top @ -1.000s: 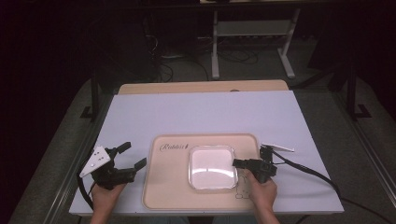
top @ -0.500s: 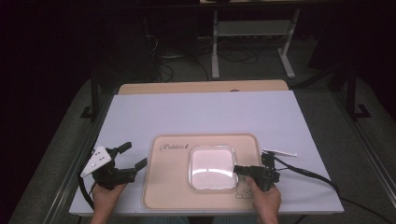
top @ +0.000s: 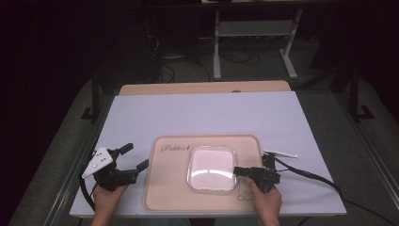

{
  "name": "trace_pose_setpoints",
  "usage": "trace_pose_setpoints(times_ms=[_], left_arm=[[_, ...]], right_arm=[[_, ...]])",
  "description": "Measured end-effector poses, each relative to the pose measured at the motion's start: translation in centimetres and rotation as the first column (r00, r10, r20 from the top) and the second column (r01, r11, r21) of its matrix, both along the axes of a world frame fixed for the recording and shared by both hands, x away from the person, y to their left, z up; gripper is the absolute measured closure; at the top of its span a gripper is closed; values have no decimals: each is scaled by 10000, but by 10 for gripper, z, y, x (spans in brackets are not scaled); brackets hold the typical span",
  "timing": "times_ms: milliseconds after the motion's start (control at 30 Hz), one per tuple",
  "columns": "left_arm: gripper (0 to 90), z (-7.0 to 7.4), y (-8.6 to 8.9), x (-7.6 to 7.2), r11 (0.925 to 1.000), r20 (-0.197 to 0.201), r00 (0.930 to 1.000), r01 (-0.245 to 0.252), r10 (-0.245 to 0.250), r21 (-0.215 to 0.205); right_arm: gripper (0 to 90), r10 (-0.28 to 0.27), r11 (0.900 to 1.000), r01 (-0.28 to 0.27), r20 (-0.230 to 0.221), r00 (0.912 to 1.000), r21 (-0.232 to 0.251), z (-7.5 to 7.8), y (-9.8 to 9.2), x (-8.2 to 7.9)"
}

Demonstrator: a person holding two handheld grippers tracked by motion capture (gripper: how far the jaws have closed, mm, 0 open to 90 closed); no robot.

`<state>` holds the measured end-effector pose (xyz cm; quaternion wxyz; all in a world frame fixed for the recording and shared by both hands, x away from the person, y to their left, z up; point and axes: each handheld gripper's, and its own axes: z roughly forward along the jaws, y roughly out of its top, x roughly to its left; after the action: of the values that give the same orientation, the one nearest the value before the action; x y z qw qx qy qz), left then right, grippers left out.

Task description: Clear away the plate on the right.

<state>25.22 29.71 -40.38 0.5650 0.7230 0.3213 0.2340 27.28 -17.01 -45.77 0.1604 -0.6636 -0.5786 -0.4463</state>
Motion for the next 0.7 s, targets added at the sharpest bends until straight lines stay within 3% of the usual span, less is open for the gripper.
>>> trace_pose_setpoints(times_ms=[500, 700], left_arm=[[143, 0, -1, 1, 10000, 0, 10000, 33, -33, 18], [143, 0, 0, 0, 10000, 0, 10000, 12, -12, -11]], right_arm=[[788, -158, 9996, 157, 60, 9999, 251, 1, 3, 13], [753, -233, 9997, 233, 25, 9997, 57, 1, 1, 22]])
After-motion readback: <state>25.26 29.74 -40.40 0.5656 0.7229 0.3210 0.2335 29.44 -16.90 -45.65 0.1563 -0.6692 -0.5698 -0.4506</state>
